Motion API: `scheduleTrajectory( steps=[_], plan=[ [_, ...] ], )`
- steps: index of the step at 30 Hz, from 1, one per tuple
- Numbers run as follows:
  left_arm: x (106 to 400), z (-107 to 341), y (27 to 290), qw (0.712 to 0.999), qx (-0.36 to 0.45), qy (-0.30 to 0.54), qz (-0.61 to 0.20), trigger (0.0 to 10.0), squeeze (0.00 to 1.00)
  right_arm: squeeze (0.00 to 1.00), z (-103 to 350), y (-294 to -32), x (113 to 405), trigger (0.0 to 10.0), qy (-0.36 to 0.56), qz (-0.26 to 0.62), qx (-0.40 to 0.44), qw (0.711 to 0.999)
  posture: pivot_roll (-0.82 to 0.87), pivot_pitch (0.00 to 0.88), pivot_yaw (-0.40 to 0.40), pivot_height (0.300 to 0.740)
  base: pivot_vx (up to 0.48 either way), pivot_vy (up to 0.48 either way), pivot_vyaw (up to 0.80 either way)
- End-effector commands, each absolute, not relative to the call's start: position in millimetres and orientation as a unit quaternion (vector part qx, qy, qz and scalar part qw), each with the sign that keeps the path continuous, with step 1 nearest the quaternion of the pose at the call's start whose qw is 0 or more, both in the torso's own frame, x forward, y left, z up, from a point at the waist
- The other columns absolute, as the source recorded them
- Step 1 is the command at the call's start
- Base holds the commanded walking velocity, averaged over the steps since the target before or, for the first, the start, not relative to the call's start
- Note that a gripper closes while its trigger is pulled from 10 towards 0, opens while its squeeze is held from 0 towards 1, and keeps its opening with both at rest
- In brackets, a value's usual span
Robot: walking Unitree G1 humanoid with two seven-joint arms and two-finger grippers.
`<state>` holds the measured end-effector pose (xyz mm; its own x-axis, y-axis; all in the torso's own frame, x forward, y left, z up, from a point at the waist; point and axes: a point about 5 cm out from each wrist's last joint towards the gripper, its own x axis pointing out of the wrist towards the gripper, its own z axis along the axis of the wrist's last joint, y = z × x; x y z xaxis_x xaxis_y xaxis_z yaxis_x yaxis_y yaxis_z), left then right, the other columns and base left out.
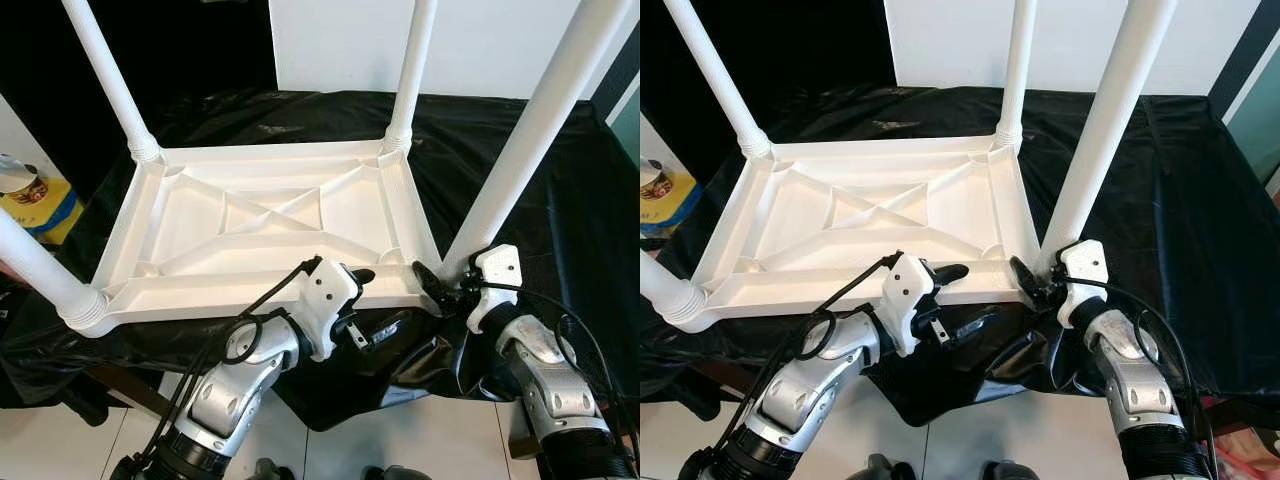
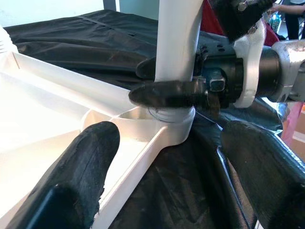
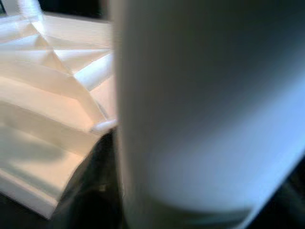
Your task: Building children table
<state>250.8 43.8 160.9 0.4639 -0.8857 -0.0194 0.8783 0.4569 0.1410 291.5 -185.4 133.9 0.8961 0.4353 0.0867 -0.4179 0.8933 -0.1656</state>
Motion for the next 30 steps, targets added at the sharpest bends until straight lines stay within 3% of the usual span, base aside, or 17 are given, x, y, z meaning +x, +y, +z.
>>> scheduleTrajectory(
  steps=[1,9,10,23,30],
  plan=[
    [249.1,158.4,45.3,0.854,0.068,-0.019,-0.515,10.0,0.0,0.0,121.3,-184.8,288.7,0.0,-0.03,0.23,-0.074,0.97,-0.09,0.126,0.002,0.74,0.0,0.0,0.0],
    [249.4,158.0,45.1,0.854,0.068,-0.018,-0.516,10.0,0.0,0.0,110.3,-189.9,285.5,0.0,-0.004,0.207,-0.075,0.976,-0.09,0.129,0.005,0.74,0.0,0.0,0.0],
    [249.6,157.9,45.2,0.854,0.068,-0.018,-0.516,10.0,0.0,0.0,108.5,-191.2,284.9,10.0,-0.001,0.192,-0.069,0.979,-0.09,0.128,0.005,0.74,0.0,0.0,0.0],
    [249.8,158.1,45.2,0.854,0.068,-0.019,-0.515,10.0,0.0,0.0,98.6,-187.8,282.0,10.0,0.025,0.059,-0.044,0.997,-0.09,0.126,0.002,0.74,0.0,0.0,0.0],
    [249.1,157.7,45.8,0.855,0.069,-0.018,-0.514,10.0,0.0,0.0,90.8,-169.2,272.6,10.0,0.034,-0.044,-0.012,0.998,-0.08,0.127,-0.002,0.74,0.0,0.0,0.0]
  ],
)
